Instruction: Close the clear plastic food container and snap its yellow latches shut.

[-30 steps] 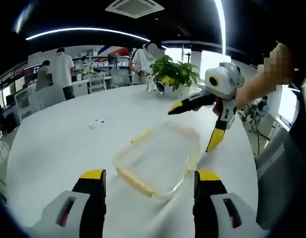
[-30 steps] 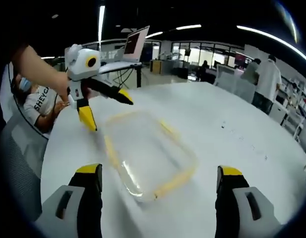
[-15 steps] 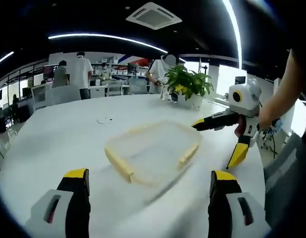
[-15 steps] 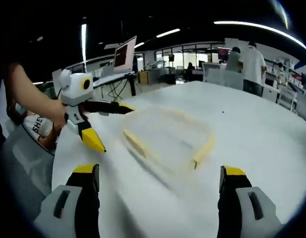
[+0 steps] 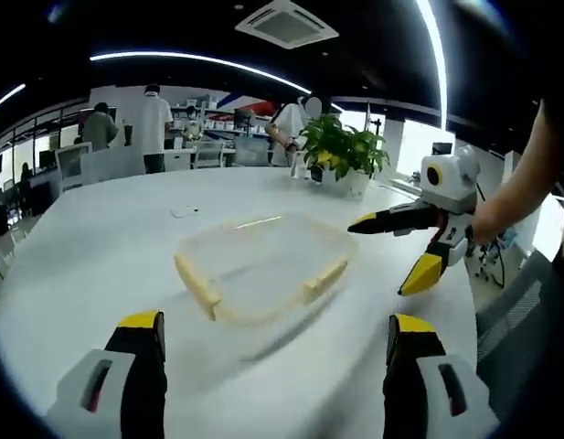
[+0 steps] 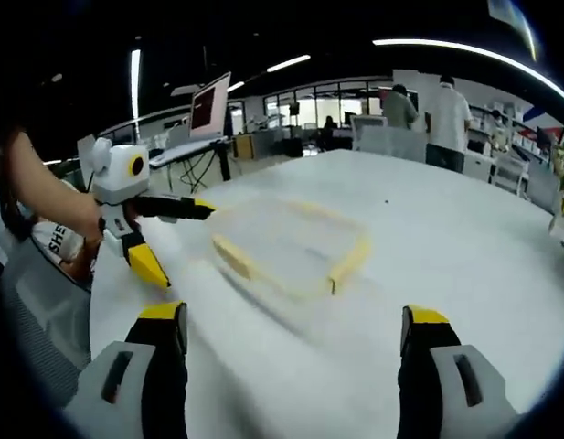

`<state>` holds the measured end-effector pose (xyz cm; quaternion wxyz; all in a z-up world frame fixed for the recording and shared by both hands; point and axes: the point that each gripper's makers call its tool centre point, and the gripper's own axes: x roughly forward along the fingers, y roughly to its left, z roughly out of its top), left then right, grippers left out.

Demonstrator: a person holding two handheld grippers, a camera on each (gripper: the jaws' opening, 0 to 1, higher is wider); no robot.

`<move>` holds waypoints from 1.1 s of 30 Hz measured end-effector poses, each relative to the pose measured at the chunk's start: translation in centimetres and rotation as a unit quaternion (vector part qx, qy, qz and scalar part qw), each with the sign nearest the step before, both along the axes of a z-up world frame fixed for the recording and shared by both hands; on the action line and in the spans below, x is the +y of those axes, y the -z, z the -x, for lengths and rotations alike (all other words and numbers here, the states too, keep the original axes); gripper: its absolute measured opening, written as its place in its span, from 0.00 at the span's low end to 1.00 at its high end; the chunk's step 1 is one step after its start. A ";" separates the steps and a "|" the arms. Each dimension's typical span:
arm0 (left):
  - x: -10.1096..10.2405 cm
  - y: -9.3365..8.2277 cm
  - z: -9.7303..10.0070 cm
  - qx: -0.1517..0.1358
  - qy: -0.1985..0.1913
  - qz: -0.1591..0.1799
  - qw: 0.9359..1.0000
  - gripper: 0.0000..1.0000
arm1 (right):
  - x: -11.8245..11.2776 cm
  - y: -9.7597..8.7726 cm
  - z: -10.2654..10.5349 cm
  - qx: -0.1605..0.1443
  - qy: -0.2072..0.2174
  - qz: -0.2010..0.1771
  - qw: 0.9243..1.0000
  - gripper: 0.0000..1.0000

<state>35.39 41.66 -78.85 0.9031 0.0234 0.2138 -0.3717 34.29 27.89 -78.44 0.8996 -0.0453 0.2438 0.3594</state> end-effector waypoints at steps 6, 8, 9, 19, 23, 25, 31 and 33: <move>0.9 0.0 0.9 0.006 -0.003 -0.010 1.000 0.94 | -1.1 -0.3 1.0 -0.001 0.008 0.000 1.000 0.91; 1.0 -0.3 1.1 0.005 -0.005 -0.007 1.000 0.94 | -1.6 -0.3 1.2 0.001 0.016 -0.002 1.000 0.91; 1.1 -0.6 1.2 0.004 -0.005 -0.006 1.000 0.94 | -1.8 -0.3 1.3 0.003 0.021 -0.003 1.000 0.91; 3.3 -1.3 3.1 0.025 -0.034 0.008 0.999 0.91 | -4.0 -1.6 3.5 0.009 0.052 -0.015 0.998 0.89; 4.2 -1.6 4.6 0.023 -0.039 0.010 0.999 0.90 | -5.2 -1.7 4.8 0.019 0.074 -0.026 0.997 0.89; 4.8 -1.5 5.4 0.027 -0.047 0.010 0.998 0.90 | -5.6 -1.7 5.4 0.019 0.077 -0.026 0.997 0.89; 6.4 -1.3 7.3 0.047 -0.080 0.031 0.995 0.88 | -6.8 -2.1 7.2 0.029 0.102 -0.053 0.993 0.89; 6.7 -1.7 7.9 0.044 -0.085 0.031 0.995 0.88 | -7.3 -2.4 7.7 0.028 0.109 -0.058 0.992 0.89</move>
